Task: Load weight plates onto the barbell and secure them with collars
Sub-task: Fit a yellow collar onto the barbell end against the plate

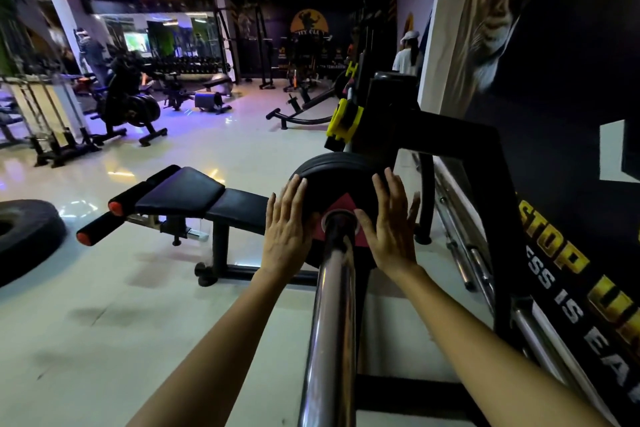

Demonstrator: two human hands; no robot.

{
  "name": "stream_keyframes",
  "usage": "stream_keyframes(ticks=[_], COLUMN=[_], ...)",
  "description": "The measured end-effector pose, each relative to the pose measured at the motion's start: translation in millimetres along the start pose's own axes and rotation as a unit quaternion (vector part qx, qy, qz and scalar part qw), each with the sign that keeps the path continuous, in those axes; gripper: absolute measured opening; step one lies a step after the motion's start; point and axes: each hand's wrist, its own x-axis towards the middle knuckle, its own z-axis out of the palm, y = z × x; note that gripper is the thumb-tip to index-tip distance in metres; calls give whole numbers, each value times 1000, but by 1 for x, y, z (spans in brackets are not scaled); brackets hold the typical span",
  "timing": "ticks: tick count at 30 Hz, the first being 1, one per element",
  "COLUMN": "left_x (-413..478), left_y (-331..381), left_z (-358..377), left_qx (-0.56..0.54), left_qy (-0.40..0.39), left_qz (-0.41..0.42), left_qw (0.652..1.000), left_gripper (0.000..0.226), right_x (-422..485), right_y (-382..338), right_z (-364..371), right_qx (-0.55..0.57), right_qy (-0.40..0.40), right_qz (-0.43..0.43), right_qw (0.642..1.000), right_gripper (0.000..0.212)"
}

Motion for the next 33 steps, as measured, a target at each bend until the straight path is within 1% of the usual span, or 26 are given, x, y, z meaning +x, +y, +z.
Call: stream_keyframes(ticks=[1, 3, 5, 7, 9, 12, 13, 14, 15, 16, 19, 20, 22, 24, 27, 30, 32, 33], left_x=[4, 23, 55, 88, 117, 154, 163, 171, 178, 184, 196, 198, 200, 201, 203, 211, 216, 217], left_y=[-7, -18, -27, -39, -49, -56, -57, -57, -57, -59, -59, -57, -52, -47, -49, -56, -62, -66], left_z=[-1, -6, -10, -5, 7, 30, 39, 47, 55, 62, 77, 80, 87, 93, 98, 94, 84, 80], left_qx=[-39, -143, -199, -226, -265, -337, -352, -355, -360, -374, -439, -458, -504, -542, -556, -578, -604, -609], left_qy=[11, 44, 54, 35, -3, -118, -149, -173, -190, -207, -261, -270, -255, -213, -172, -116, -86, -84], left_qz=[-18, -69, -113, -142, -166, -183, -180, -182, -187, -200, -250, -262, -272, -288, -315, -359, -359, -350], left_qw=[999, 986, 972, 963, 950, 916, 906, 901, 894, 882, 822, 805, 779, 761, 750, 724, 706, 706], left_gripper=[49, 43, 39, 32, 29, 34, 29, 21, 20, 27, 47, 48, 37, 35, 41, 61, 63, 63], right_x=[6, 28, 57, 80, 93, 98, 97, 96, 95, 94, 89, 86, 84, 83, 82, 82, 82, 82], right_y=[-3, -14, -28, -33, -35, -31, -31, -31, -31, -32, -34, -33, -32, -33, -35, -35, -35, -35], right_z=[-1, -8, -16, -17, -19, -18, -18, -18, -17, -16, -14, -13, -12, -11, -10, -9, -8, -8], right_qx=[28, 72, 88, 93, 86, 76, 68, 63, 55, 48, 30, 28, 43, 45, 29, 43, 60, 64], right_qy=[21, 45, 5, -41, -94, -173, -190, -199, -199, -194, -167, -157, -140, -130, -124, -122, -116, -113], right_qz=[4, 15, 14, 13, 22, 95, 115, 128, 138, 142, 158, 170, 206, 234, 261, 274, 276, 276], right_qw=[999, 996, 996, 995, 992, 977, 973, 970, 969, 969, 973, 972, 967, 962, 957, 953, 952, 952], right_gripper=[62, 57, 52, 49, 50, 55, 56, 58, 59, 60, 67, 69, 76, 80, 85, 80, 77, 75])
